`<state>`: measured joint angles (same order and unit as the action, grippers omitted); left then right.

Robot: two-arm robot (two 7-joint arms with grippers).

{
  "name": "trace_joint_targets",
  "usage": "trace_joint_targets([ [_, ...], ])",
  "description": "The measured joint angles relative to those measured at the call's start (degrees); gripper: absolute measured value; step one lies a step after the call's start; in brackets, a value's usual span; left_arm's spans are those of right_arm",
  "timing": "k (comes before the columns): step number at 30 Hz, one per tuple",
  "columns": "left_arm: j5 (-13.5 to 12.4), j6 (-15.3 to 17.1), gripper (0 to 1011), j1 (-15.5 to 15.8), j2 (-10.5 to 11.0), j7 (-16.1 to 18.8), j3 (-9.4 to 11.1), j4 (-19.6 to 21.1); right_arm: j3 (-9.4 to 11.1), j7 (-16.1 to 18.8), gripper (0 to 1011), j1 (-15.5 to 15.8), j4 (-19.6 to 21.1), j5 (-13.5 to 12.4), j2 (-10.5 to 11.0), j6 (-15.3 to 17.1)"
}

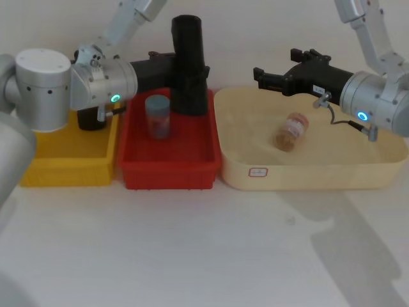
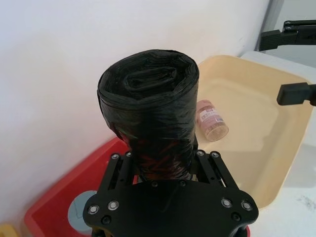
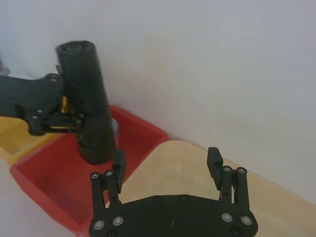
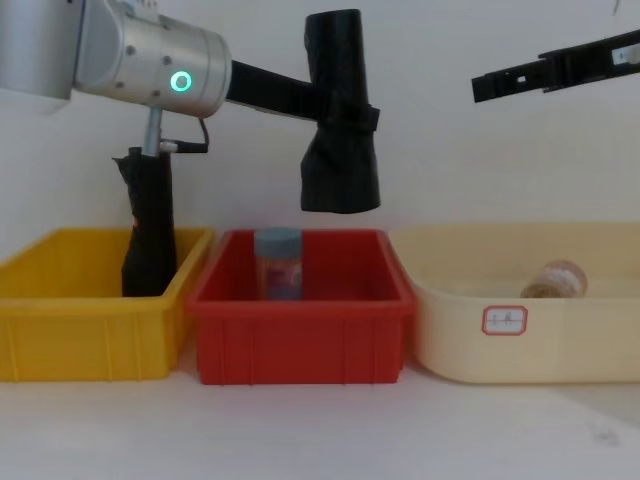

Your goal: Pick up the garbage bag with the one hand and transfer it to the other hand.

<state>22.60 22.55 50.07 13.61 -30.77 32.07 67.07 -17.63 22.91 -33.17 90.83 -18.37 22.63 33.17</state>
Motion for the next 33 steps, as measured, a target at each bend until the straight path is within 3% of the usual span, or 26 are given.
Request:
trace_joint_targets([
  [20,-0.67,0.02,486,0.37,-1.26,2.74,0.86,-0.69,-0.78,4.51,1001,-2.55,-3.91,-3.23,-1.91,-6.01],
  [33,-1.08,0.36,486,0.92,-1.31,3.24,0.34,-2.22,-3.37,8.09,1001,-6.62,-8.35,-4.27,-3.36,-7.85],
])
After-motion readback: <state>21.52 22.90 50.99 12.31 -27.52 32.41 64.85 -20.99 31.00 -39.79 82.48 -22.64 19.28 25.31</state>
